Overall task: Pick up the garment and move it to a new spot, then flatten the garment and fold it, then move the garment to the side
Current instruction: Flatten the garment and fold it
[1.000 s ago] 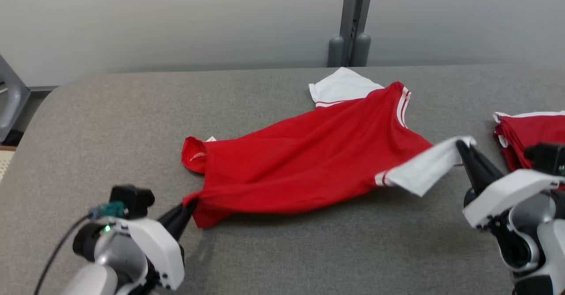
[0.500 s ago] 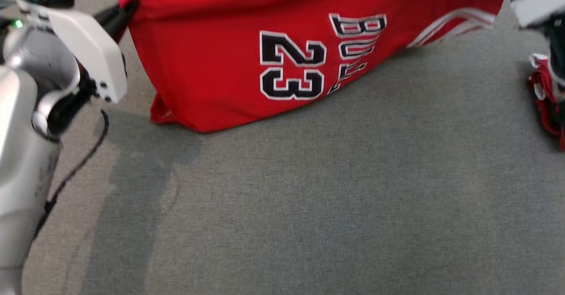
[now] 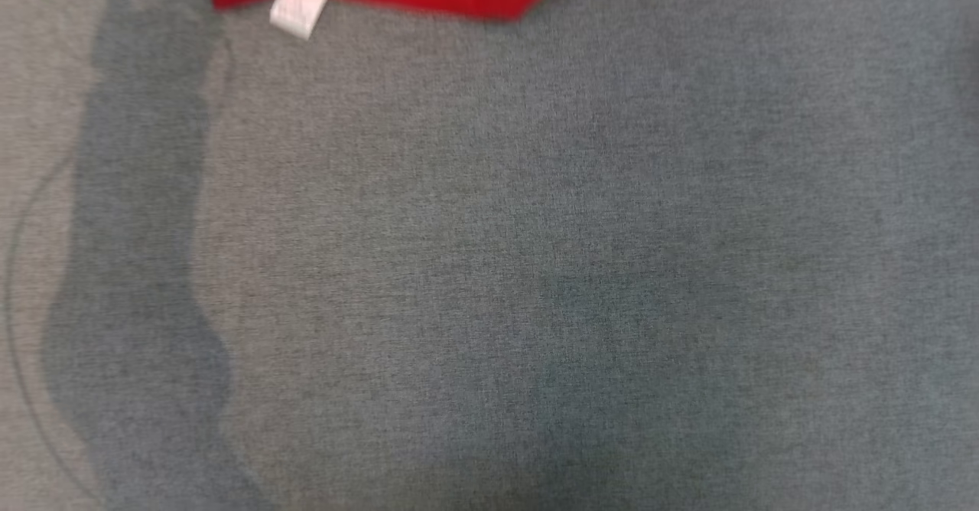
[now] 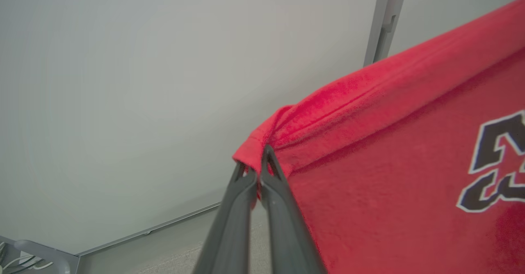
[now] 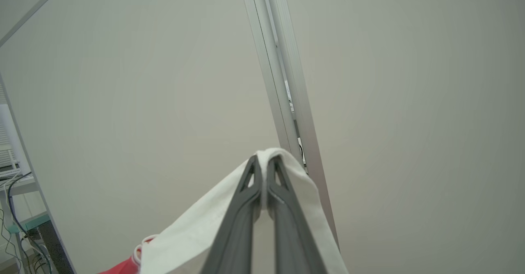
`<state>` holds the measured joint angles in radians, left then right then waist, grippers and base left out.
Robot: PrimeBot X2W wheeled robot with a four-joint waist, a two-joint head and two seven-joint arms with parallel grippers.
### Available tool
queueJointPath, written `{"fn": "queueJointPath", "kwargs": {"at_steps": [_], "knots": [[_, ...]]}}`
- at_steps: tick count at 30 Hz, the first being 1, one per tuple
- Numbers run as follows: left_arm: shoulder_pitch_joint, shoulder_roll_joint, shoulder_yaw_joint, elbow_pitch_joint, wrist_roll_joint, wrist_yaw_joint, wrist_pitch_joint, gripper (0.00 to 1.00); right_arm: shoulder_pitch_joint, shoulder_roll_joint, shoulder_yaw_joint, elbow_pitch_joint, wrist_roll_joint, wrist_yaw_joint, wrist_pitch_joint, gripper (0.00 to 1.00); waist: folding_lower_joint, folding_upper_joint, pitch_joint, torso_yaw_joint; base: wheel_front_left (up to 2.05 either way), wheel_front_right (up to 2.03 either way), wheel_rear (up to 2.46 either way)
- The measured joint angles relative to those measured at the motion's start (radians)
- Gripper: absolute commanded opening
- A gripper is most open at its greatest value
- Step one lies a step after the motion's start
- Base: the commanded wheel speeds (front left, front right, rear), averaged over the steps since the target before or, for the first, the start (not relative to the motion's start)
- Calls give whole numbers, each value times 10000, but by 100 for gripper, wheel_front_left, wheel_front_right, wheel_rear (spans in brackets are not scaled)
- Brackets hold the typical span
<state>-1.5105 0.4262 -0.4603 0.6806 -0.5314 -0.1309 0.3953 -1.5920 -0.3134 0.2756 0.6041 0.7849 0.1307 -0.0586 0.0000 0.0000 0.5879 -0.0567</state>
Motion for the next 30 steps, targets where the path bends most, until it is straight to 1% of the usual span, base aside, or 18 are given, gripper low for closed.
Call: {"fn": "queueJointPath", "kwargs": {"at_steps": [4,7,10,15,18,22,26,30], "knots": [[-1274,-144,59,683,251,4,-644,0,-1357,-50,-138,591,100,2,-899,0,0,1,458,-116,0,0,0],[-1912,-232,82,1208,383,15,-1074,0,-1986,-125,-59,940,8,2,-1450,0,0,0,633,-199,0,0,0],[-2424,-332,146,1768,339,15,-1371,0,-2354,-203,188,1091,-12,2,-1664,0,0,0,728,-233,0,0,0],[-2449,-474,-88,2648,263,0,-1756,0,-2386,-343,815,1154,221,2,-1768,0,0,1,795,-223,0,0,0],[-2154,-502,-437,3009,109,0,-1758,0,-1969,-504,1450,1030,385,2,-1653,0,0,0,756,-185,0,0,0],[-1076,-462,-1216,3012,-430,0,-1607,0,-880,-759,2272,784,786,2,-1406,0,0,0,489,-151,0,0,0],[166,-236,-2025,2612,-1394,0,-1078,0,404,-1133,3241,314,1164,2,-861,0,0,1,-4,-132,0,0,0],[1265,155,-2476,1948,-2541,0,-656,0,1747,-1737,4048,-314,1528,2,-477,0,0,1,-668,-141,0,0,0]]}}
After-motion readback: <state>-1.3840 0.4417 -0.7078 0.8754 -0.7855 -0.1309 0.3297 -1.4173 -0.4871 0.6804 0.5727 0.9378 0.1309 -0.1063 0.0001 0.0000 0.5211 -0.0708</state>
